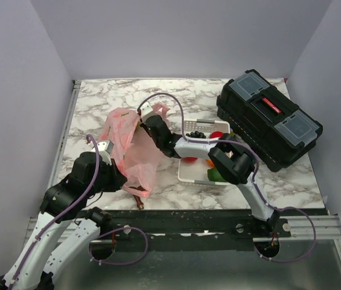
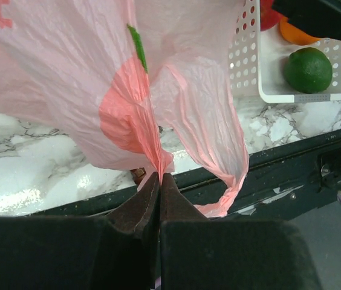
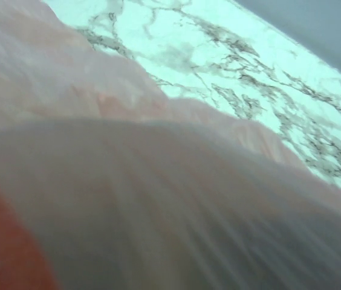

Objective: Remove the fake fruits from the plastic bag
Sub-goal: Adjust the fake fruit in the plastic bag.

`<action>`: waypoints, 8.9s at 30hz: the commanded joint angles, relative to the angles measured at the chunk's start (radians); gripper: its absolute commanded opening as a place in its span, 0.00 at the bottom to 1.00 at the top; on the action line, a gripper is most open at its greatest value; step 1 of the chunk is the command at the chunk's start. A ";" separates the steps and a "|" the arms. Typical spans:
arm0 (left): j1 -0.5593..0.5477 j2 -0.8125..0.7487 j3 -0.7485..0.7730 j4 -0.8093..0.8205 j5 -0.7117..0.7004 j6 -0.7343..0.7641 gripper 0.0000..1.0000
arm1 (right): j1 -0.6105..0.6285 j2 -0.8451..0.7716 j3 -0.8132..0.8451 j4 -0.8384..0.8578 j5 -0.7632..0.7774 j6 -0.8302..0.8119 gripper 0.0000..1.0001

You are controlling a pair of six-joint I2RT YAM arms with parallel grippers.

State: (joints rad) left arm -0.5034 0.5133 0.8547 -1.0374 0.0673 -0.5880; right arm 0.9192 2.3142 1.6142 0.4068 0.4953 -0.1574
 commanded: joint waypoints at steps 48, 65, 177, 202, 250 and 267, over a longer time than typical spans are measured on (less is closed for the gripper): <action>0.000 -0.023 -0.041 0.025 0.077 -0.055 0.00 | 0.071 -0.236 -0.362 0.126 -0.267 0.619 1.00; 0.000 -0.002 -0.041 0.013 0.057 0.008 0.00 | 0.071 -0.074 -0.205 0.262 -0.200 0.610 1.00; 0.000 0.112 0.132 0.012 0.124 0.109 0.47 | 0.072 -0.200 -0.366 0.245 0.009 0.490 0.73; 0.111 0.457 0.294 0.327 0.099 0.224 0.95 | 0.016 -0.106 -0.200 0.195 0.058 0.501 1.00; 0.100 0.545 0.184 0.383 0.586 0.134 0.00 | 0.040 -0.127 -0.294 0.126 -0.257 0.707 1.00; 0.091 0.531 0.102 0.429 0.623 0.082 0.00 | 0.071 0.198 0.196 -0.218 -0.093 0.807 0.91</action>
State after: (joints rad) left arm -0.4004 1.0657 0.9638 -0.6300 0.6228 -0.4877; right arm 0.9874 2.4458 1.7489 0.3466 0.3080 0.5995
